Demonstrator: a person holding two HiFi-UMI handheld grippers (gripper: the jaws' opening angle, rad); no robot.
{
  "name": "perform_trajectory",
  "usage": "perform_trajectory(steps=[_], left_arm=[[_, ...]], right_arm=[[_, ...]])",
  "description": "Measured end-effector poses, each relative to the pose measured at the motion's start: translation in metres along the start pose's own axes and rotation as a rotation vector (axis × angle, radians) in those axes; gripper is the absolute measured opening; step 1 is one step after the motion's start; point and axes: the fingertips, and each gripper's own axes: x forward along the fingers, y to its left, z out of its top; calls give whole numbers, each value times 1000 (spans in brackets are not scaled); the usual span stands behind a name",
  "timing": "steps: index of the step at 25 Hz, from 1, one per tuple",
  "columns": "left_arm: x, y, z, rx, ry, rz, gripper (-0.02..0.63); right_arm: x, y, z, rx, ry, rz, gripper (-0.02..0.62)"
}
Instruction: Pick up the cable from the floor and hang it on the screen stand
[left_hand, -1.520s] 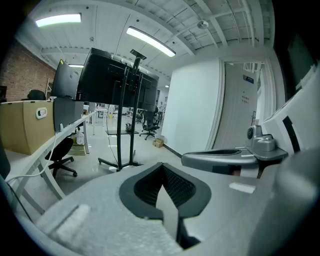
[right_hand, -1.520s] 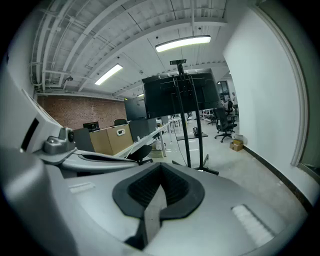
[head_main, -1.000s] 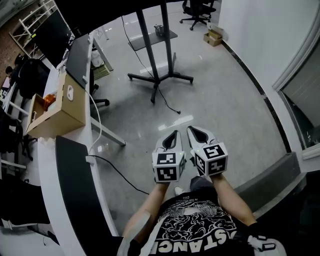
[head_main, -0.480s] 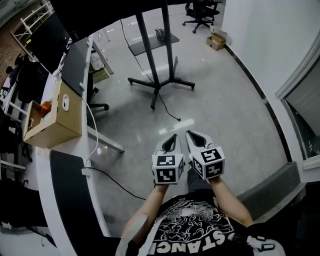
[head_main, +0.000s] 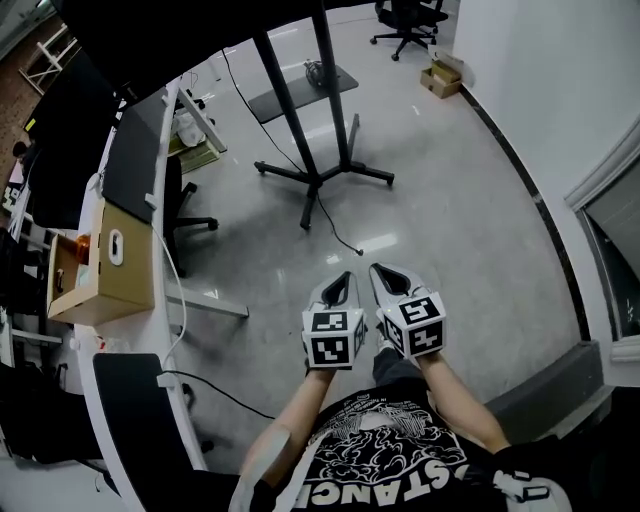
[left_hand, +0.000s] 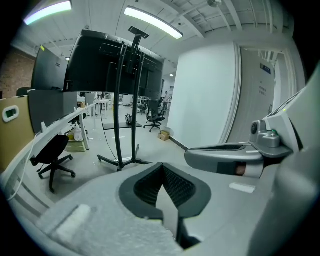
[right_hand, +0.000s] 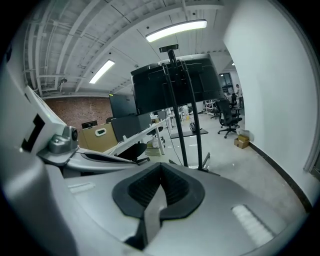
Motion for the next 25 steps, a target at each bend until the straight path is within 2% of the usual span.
perform_trajectory(steps=[5,10,19,25], left_arm=[[42,-3,19,-8,15,11,-5],[72,2,25,-16,32,25,-3],[106,31,20,-52,58,85,-3],[138,58,15,-86,37,75,-2]], right_arm=[[24,-41,11,7,19,30,5],[47,-63,12,-1,48,66,5],[90,-73,-2,-16,119,124,5],[131,-76,-15,-80,177,154,5]])
